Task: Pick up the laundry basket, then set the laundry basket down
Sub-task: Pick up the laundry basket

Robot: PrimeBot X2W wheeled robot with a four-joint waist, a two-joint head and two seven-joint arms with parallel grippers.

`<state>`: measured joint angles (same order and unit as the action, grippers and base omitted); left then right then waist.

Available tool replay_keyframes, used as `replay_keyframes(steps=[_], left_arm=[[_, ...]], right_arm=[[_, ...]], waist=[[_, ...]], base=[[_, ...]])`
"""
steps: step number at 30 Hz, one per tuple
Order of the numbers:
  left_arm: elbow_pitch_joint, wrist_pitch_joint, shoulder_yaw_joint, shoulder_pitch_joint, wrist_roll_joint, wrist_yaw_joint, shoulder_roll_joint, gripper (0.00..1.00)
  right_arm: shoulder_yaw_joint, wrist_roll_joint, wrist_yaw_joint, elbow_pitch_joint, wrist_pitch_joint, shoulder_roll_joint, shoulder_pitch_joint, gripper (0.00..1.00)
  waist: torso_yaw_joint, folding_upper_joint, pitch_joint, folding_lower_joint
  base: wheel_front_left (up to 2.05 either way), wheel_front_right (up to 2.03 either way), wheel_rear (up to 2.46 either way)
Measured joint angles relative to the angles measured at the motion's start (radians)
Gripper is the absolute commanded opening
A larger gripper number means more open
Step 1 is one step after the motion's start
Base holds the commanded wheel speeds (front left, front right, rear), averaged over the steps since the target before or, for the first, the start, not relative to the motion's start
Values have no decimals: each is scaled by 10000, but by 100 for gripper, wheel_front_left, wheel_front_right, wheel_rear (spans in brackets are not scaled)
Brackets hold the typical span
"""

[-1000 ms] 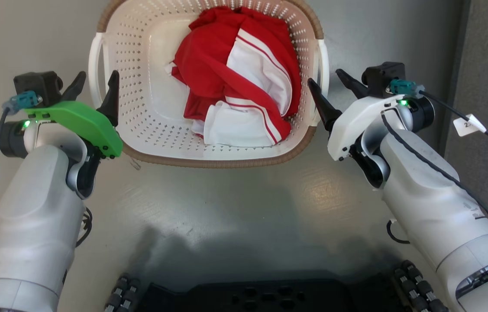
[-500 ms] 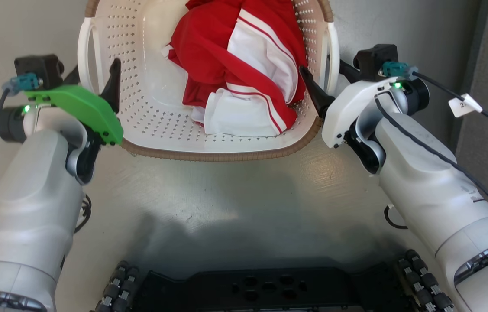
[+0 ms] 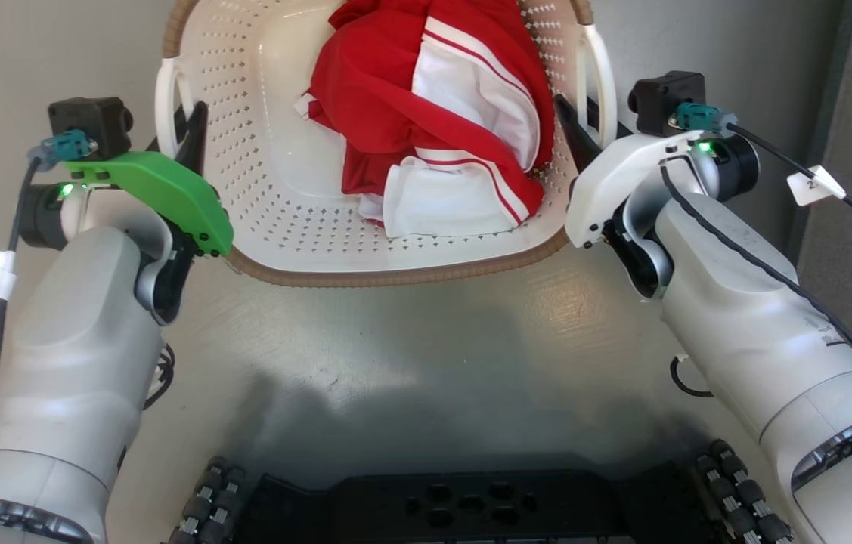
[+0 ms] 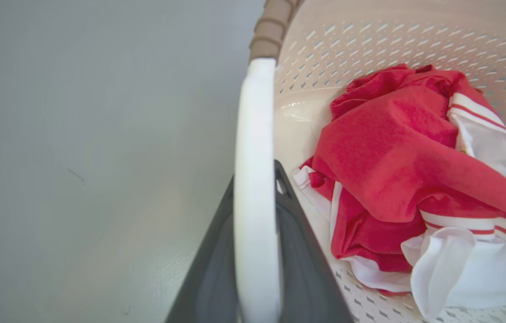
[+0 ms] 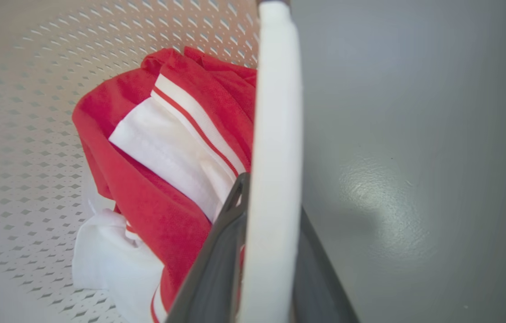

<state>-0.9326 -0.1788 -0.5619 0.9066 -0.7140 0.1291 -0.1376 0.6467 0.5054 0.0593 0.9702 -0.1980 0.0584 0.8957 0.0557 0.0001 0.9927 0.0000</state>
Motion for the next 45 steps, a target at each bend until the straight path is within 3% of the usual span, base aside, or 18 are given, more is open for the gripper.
replay_keyframes(steps=[15, 45], left_arm=[[-155, -525, -844, -79, -222, -2, 23, 0], [-77, -698, -2688, -1774, -989, -35, -209, 0]], right_arm=[[81, 984, -82, 268, -399, 23, -242, 0], [740, 2322, -186, 1174, -40, -207, -1555, 0]], waist=[[-104, 0, -1182, 0], [-1100, 0, -5299, 0]], base=[[0, 0, 0], [0, 0, 0]])
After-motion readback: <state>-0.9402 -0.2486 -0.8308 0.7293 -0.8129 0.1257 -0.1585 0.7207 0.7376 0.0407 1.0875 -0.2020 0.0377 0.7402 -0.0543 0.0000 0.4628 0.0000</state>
